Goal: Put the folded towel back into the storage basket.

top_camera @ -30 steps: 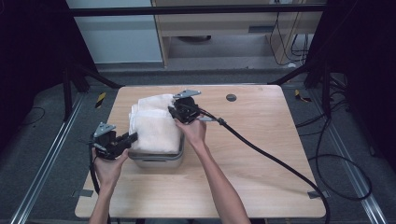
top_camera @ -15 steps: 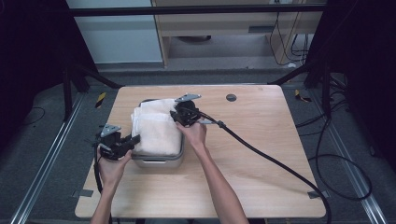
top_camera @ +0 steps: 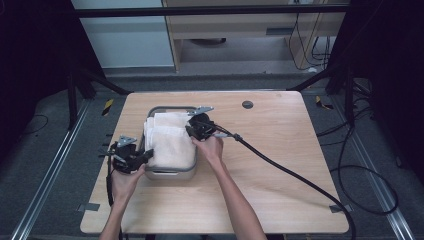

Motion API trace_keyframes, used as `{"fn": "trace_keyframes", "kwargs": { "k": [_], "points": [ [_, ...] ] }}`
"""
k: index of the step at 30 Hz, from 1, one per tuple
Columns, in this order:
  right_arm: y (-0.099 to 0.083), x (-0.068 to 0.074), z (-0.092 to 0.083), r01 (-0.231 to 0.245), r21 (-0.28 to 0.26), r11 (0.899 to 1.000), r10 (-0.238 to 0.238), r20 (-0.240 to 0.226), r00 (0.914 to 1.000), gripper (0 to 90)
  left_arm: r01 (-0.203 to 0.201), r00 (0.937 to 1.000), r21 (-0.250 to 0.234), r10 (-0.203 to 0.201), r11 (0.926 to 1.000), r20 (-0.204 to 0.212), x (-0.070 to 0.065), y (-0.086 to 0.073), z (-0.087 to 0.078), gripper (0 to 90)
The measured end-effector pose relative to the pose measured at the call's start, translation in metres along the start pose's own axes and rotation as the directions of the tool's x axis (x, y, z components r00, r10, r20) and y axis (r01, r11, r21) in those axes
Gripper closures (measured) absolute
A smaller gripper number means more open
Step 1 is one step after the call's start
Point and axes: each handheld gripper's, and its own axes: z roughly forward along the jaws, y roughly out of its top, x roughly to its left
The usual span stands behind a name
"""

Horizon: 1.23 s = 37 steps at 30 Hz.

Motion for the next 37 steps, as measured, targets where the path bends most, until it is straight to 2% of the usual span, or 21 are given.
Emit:
{"fn": "trace_keyframes", "kwargs": {
  "k": [2,3,5,10,11,14,15,19,20,21,22,23,25,26,27,29,30,31,32,34,37],
  "points": [
    [0.000,0.000,-0.001,-0.003,-0.004,1.000,0.003,-0.005,1.0000,69.4,-0.001,1.0000,0.002,0.001,1.0000,-0.003,0.000,0.000,0.001,68.8],
    [0.001,0.000,-0.003,0.011,-0.015,1.000,-0.011,0.007,0.9999,65.4,0.000,1.0000,0.004,0.000,1.0000,-0.002,0.000,0.000,0.001,66.1],
    [0.003,-0.001,-0.008,0.018,-0.035,0.999,-0.018,0.002,0.9998,63.2,-0.002,0.9993,-0.025,0.001,0.9997,-0.036,-0.001,0.001,-0.004,61.8],
    [0.010,-0.002,-0.023,0.040,-0.080,0.996,-0.039,0.011,0.9992,60.4,-0.002,0.9995,-0.089,-0.001,0.9960,-0.032,0.000,0.005,-0.018,56.8],
    [0.013,-0.002,-0.033,0.037,-0.105,0.994,-0.036,0.008,0.9993,59.0,-0.005,0.9994,-0.122,0.001,0.9925,-0.034,-0.001,0.008,-0.026,56.1],
    [0.015,-0.003,-0.044,0.046,-0.128,0.991,-0.045,0.015,0.9989,56.6,-0.011,0.9996,-0.152,0.007,0.9883,-0.026,-0.003,0.010,-0.033,53.7],
    [0.015,-0.005,-0.056,0.054,-0.150,0.987,-0.050,0.026,0.9984,51.8,-0.024,0.9997,-0.180,0.022,0.9835,-0.014,-0.006,0.012,-0.040,52.7],
    [0.012,-0.014,-0.086,0.052,-0.192,0.980,-0.045,0.039,0.9982,41.9,-0.058,0.9983,-0.225,0.055,0.9726,-0.019,-0.011,0.014,-0.052,46.7],
    [0.012,-0.014,-0.086,0.052,-0.192,0.980,-0.045,0.039,0.9982,41.9,-0.058,0.9983,-0.225,0.055,0.9726,-0.019,-0.011,0.014,-0.052,45.4],
    [0.008,-0.020,-0.102,0.063,-0.209,0.976,-0.052,0.060,0.9968,37.0,-0.071,0.9974,-0.234,0.068,0.9696,-0.021,-0.013,0.013,-0.056,43.5],
    [0.008,-0.020,-0.102,0.063,-0.209,0.976,-0.052,0.060,0.9968,37.0,-0.071,0.9974,-0.234,0.068,0.9696,-0.021,-0.013,0.013,-0.056,41.8],
    [0.003,-0.027,-0.117,0.061,-0.229,0.972,-0.045,0.077,0.9960,32.4,-0.072,0.9974,-0.242,0.072,0.9676,-0.009,-0.015,0.011,-0.059,40.7],
    [-0.004,-0.034,-0.131,0.058,-0.237,0.970,-0.038,0.089,0.9953,29.0,-0.070,0.9973,-0.248,0.073,0.9661,0.002,-0.016,0.008,-0.061,38.1],
    [-0.004,-0.034,-0.131,0.058,-0.237,0.970,-0.038,0.089,0.9953,29.0,-0.070,0.9973,-0.248,0.073,0.9661,0.002,-0.016,0.008,-0.061,37.3],
    [-0.013,-0.042,-0.145,0.049,-0.242,0.969,-0.028,0.090,0.9955,26.1,-0.073,0.9968,-0.252,0.079,0.9649,0.012,-0.018,0.005,-0.062,36.6],
    [-0.024,-0.049,-0.157,0.048,-0.244,0.969,-0.025,0.096,0.9951,24.4,-0.074,0.9966,-0.251,0.081,0.9650,0.016,-0.018,0.003,-0.063,35.3],
    [-0.024,-0.049,-0.157,0.048,-0.244,0.969,-0.025,0.096,0.9951,24.4,-0.076,0.9963,-0.250,0.083,0.9653,0.019,-0.018,0.000,-0.064,35.3],
    [-0.035,-0.055,-0.170,0.040,-0.248,0.968,-0.015,0.105,0.9944,23.0,-0.076,0.9961,-0.247,0.084,0.9662,0.025,-0.019,-0.005,-0.065,34.2],
    [-0.035,-0.055,-0.170,0.040,-0.248,0.968,-0.015,0.105,0.9944,23.0,-0.076,0.9961,-0.247,0.084,0.9662,0.025,-0.019,-0.005,-0.065,33.7],
    [-0.055,-0.065,-0.185,0.012,-0.257,0.966,0.014,0.098,0.9951,21.0,-0.077,0.9956,-0.236,0.087,0.9687,0.034,-0.017,-0.016,-0.068,32.4],
    [-0.068,-0.072,-0.194,0.000,-0.250,0.968,0.025,0.098,0.9949,19.8,-0.079,0.9954,-0.226,0.089,0.9709,0.035,-0.014,-0.025,-0.069,31.5]
  ]
}}
